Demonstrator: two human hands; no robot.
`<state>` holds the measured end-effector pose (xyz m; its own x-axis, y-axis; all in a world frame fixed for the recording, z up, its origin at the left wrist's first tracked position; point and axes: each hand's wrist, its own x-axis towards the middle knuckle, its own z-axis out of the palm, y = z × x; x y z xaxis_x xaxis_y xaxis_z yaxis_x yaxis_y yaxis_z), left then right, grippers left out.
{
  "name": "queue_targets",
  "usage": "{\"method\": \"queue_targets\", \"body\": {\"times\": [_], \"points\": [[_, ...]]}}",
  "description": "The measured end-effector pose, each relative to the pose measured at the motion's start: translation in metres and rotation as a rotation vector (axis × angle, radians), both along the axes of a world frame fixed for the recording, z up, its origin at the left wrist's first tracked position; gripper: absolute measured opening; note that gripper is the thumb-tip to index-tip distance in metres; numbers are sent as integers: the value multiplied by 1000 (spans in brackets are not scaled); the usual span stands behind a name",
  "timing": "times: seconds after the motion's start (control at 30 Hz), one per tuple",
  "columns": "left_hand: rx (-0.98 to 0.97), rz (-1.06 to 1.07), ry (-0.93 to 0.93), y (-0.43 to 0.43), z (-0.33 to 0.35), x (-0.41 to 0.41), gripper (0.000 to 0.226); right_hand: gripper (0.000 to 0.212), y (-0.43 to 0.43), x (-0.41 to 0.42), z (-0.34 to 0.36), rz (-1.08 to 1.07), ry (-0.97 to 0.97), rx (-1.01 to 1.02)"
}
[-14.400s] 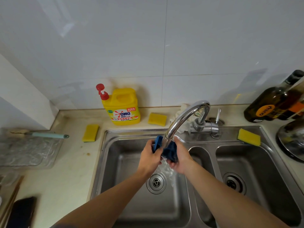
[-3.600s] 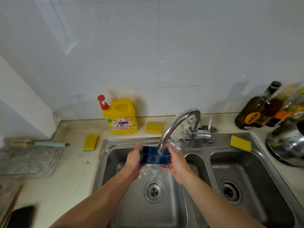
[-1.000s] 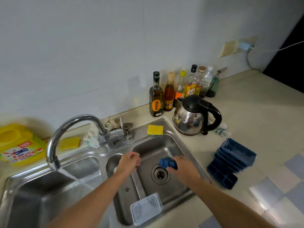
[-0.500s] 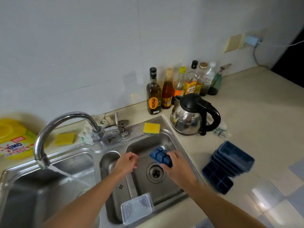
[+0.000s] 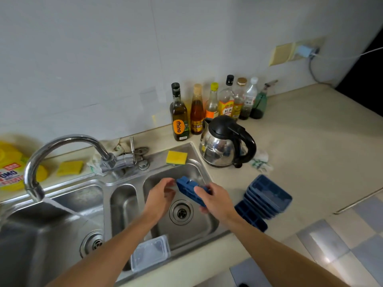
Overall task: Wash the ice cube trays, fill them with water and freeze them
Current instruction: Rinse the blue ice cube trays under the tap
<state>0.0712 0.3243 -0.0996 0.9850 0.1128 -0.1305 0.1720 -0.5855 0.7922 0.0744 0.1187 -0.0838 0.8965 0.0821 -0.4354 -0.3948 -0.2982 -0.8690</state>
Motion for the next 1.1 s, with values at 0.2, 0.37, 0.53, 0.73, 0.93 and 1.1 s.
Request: {"method": "queue_targets", "body": {"times": [0.2, 0.37, 0.53, 0.73, 0.93, 1.1], "points": [[-156, -12, -34, -37, 5, 1, 20, 43, -43, 0, 22, -20, 290, 311], [-225, -11, 2, -75, 6, 3, 13, 55, -83, -7, 35, 92, 282, 118], [-224, -96, -14, -112, -1, -4, 18, 46, -125, -14, 53, 200, -113, -406], [-49, -143, 31, -151, -25, -9, 15, 30, -174, -12, 62, 156, -480, -600], [224, -236, 31, -179, -40, -19, 17, 59, -203, -21, 43, 377, -389, -849], [295, -244, -20, -188, -40, -12, 18, 67, -206, -26, 27, 432, -258, -833]]}}
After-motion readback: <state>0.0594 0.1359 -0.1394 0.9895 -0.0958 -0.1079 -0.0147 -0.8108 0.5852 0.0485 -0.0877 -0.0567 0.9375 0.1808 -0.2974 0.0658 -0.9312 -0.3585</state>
